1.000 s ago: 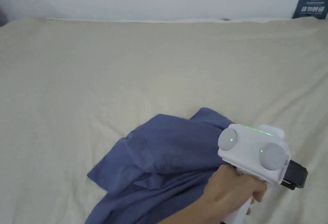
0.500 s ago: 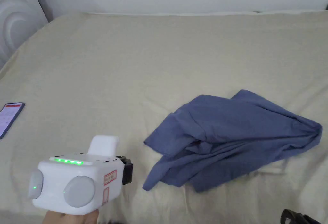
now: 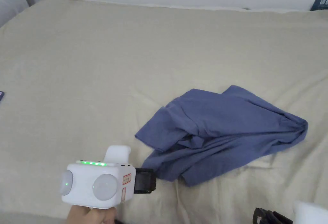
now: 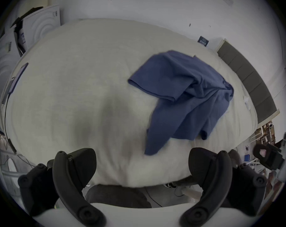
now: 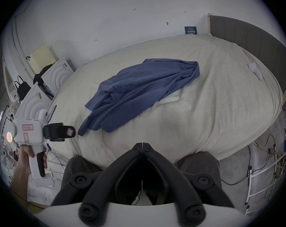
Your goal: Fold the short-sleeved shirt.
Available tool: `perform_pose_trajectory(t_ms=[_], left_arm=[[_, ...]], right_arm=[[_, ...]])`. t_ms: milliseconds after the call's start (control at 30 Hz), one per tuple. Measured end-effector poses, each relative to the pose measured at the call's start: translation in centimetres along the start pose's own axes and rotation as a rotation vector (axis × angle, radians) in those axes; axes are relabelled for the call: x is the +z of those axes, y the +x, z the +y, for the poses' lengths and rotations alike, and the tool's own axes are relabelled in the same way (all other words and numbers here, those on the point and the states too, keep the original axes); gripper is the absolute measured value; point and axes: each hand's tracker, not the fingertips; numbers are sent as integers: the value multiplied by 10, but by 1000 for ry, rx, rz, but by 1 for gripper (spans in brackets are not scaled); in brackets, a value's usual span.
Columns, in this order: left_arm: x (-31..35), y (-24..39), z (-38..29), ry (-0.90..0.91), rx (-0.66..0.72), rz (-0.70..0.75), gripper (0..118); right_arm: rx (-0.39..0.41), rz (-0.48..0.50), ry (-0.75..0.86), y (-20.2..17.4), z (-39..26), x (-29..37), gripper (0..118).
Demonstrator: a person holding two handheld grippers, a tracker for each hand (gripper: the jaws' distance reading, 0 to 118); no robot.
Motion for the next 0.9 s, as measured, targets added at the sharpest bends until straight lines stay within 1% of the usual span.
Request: perform_pose_trajectory(t_ms=[33,67,100,133,167,200,233,300,333,367,433,467,500,533,600,633,667,700,733,767,800,833,900], left_arm=[[0,0,0,9,2,-9,110],[3,0,0,27,1,-28,94],[7,1,2,46,-7,-82,59],[11,3,2,46,-22,-93,1],[10,5,0,51,-47,-54,0],[15,8,-3,91,-65,-53,0],[18,6,0,85,-118,-7,0],[16,4,0,79,-88,-65,0],[17,3,0,80,-95,-69,0],[15,6,-6,-13,-31,-152,0],[16,-1,-4,-5,-31,-165,0],[15,-3,-3,-14,-24,-184,0],[15,-6,-1,8,-37,-164,0],[13,-7,-1,3,-24,-172,0],[10,-10,0,-10,-24,-189,0],[8,-11,1,-8,-22,-194,0],[7,-11,-1,-13,-12,-198,0],[5,-12,0,-21,-1,-210,0],[4,-13,0,-28,7,-218,0],[3,-14,2,-25,4,-215,0],[2,-15,1,-26,3,-220,0],[0,-16,2,-27,5,-223,0],[-2,-19,4,-28,18,-234,0]], right_arm=[[4,-2,-6,0,2,-3,0],[7,-5,-10,-1,4,-5,0],[10,-7,-13,-1,7,-8,0],[16,-7,-19,-3,10,-13,0],[28,-7,-29,-5,15,-19,0],[45,-4,-34,-8,21,-26,0],[66,-2,-41,-12,28,-31,0],[132,29,-26,-24,51,-43,0],[166,34,-7,-31,65,-50,0],[208,44,10,-40,83,-58,0],[287,62,49,-58,121,-81,0],[350,65,45,-69,144,-99,0],[392,52,45,-79,166,-117,0],[421,46,40,-90,188,-136,0],[481,69,-4,-109,226,-177,0],[507,60,-22,-119,240,-193,9],[523,40,-27,-130,254,-214,60],[570,57,-70,-137,264,-235,107],[609,56,-127,-142,271,-255,118],[634,52,-156,-154,273,-268,116],[665,-4,-179,-162,275,-285,116],[679,-10,-199,-160,276,-298,116],[656,-19,-231,-163,272,-324,116]])
